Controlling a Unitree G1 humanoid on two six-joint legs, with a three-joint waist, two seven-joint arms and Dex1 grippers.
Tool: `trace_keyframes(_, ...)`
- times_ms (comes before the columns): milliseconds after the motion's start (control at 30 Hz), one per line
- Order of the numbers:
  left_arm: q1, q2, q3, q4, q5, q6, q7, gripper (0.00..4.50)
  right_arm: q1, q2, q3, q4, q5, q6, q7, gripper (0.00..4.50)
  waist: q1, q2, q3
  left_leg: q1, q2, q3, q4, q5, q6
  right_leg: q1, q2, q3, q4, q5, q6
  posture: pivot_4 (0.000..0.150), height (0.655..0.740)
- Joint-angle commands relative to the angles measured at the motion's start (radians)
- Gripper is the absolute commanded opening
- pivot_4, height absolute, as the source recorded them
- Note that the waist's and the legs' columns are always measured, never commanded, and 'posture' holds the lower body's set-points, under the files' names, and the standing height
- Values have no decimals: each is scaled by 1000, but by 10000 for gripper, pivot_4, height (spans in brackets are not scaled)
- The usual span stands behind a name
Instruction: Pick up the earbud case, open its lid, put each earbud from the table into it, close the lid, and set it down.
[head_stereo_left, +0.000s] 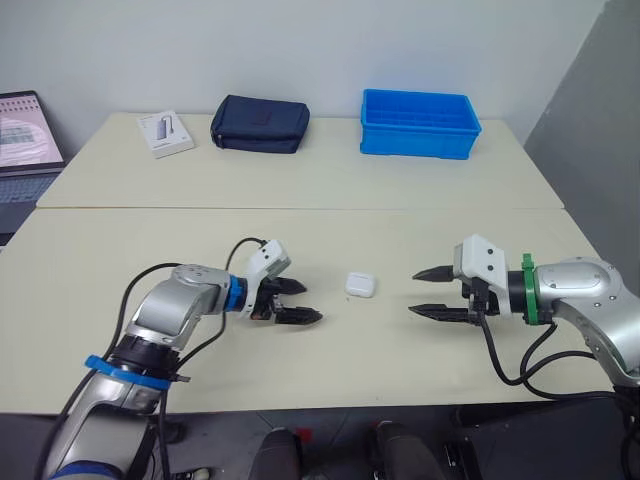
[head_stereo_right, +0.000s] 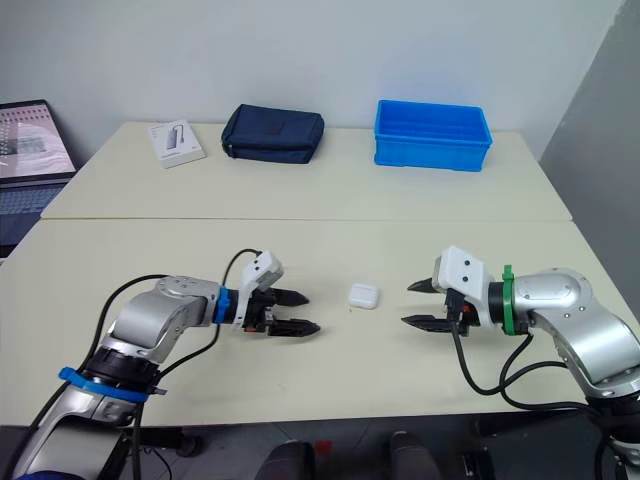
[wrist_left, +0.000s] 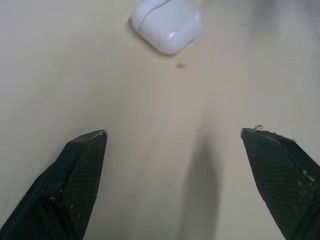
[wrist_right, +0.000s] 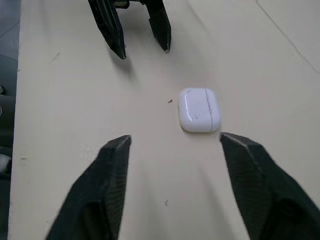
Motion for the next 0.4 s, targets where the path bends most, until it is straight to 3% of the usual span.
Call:
trace_keyframes(33,65,105,107,-161,-35,-118,-79,45000,-44,-38,-47,10,27,-34,66,41400,3,0,0,0,0,1,0,0,0,0,-1,0,0,0,0,1500,7400)
trace_keyframes(167,181,220,205,-287,-49,-205,-129,45000,-55,-97,-84,70,14,-114,141,41400,5,1,1,-1,-1,3,-1,0,0,-1,-3,0,-1,-1,0,1500,7400)
trace_keyframes(400,210,238,315,-374,-181,-173,-138,45000,-49,-145,-118,103,28,-135,198,41400,14,1,2,-1,-2,5,0,0,0,-1,-5,0,-1,-4,-4,1500,7400)
